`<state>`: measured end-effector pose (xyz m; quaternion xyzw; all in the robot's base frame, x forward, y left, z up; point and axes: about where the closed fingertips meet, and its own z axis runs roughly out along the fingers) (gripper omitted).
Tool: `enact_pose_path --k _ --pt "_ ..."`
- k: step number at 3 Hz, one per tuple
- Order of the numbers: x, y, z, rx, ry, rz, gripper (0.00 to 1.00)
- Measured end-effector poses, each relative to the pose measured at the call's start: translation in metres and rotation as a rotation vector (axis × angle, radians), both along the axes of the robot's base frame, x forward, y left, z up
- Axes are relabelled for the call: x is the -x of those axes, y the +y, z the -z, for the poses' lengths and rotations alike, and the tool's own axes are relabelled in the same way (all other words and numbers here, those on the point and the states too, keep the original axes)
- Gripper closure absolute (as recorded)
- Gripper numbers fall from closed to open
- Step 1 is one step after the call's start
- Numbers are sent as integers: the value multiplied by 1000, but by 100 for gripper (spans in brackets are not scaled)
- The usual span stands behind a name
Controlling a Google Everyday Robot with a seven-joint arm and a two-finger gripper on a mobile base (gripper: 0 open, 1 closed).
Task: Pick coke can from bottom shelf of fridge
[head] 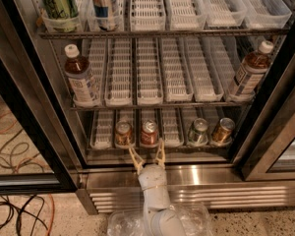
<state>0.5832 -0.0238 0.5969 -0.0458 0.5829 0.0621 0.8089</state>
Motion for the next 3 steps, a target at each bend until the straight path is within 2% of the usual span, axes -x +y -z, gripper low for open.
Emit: enact_pose_path --k 3 --pt "-30 -10 -4 -22 -10 32 30"
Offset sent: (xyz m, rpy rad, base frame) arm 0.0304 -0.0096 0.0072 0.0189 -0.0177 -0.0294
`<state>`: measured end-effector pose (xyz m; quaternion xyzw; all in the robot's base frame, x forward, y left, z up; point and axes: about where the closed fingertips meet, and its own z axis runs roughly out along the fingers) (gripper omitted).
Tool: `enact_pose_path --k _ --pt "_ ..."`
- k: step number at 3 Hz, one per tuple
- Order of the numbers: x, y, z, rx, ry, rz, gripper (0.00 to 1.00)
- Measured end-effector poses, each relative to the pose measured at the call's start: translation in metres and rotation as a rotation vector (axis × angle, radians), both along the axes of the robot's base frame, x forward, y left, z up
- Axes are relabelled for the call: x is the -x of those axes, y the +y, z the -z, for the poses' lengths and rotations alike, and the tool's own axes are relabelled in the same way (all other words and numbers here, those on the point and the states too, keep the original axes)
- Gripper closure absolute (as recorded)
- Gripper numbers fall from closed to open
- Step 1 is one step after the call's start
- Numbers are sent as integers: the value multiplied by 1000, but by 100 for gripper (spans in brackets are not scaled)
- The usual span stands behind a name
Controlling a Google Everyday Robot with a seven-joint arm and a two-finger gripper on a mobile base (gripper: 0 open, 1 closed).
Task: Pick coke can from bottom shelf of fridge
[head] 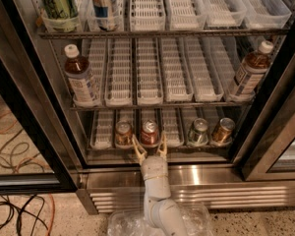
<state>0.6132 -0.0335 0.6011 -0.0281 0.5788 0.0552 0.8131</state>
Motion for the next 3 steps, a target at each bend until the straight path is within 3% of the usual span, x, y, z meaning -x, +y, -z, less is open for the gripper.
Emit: enact_pose_path --k 3 --pt "-37 -6 -5 -5 0 17 30"
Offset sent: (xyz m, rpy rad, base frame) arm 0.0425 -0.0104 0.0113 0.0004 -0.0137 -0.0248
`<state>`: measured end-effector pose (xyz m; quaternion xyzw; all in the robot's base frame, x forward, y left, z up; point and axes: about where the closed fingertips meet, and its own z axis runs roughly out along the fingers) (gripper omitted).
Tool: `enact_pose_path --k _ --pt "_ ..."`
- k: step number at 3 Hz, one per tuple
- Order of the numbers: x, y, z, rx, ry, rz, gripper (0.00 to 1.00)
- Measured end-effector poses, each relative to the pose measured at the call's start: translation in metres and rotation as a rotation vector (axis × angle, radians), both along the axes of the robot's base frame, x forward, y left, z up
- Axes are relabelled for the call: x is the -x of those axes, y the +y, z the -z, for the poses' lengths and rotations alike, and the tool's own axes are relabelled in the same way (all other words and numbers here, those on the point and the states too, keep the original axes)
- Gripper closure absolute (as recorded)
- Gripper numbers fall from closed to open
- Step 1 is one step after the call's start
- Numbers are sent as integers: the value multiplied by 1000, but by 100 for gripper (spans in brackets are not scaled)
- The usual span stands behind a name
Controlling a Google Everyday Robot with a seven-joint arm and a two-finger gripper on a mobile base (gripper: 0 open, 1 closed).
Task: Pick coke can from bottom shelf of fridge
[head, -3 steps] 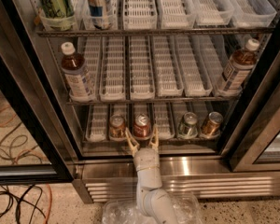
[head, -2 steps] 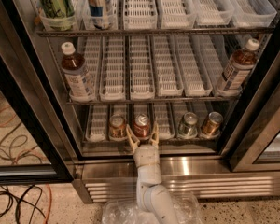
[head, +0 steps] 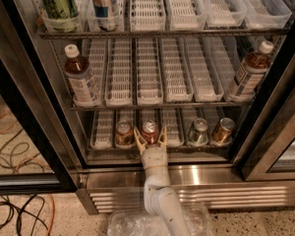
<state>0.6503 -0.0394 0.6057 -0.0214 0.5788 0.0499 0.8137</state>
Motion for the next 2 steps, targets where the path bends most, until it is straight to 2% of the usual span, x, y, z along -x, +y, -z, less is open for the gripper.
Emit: enact_pose_path --k 1,2 --pt "-8 2 3 -2 12 -7 48" --pt "-9 2 3 -2 12 -7 71"
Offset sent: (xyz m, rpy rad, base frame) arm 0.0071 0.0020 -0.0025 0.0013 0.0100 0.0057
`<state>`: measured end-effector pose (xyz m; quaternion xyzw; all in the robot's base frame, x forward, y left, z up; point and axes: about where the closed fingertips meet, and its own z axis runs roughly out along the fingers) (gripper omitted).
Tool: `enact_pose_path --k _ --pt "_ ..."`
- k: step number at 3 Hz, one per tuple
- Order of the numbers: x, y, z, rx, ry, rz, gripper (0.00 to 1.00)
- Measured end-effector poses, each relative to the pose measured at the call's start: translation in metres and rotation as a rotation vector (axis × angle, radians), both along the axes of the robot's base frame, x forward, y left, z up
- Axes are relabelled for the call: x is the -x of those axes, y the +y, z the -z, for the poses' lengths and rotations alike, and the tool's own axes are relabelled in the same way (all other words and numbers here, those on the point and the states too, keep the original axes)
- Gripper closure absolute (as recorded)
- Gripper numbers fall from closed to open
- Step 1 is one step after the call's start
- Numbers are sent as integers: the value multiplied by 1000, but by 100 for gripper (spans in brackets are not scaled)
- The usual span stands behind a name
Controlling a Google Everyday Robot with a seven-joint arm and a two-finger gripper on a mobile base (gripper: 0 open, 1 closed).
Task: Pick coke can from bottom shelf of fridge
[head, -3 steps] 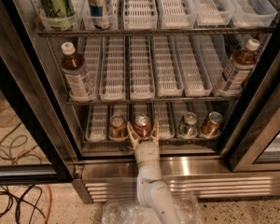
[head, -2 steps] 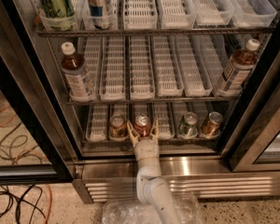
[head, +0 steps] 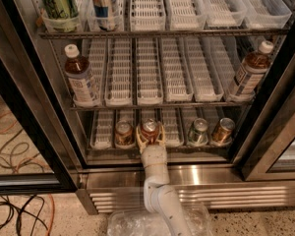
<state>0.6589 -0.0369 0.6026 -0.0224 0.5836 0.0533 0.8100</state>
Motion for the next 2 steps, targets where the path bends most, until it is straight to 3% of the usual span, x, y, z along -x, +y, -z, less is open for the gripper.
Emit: enact_pose_path --k 1,2 --pt "0 0 0 0 0 0 95" --pt "0 0 0 0 -1 -1 100"
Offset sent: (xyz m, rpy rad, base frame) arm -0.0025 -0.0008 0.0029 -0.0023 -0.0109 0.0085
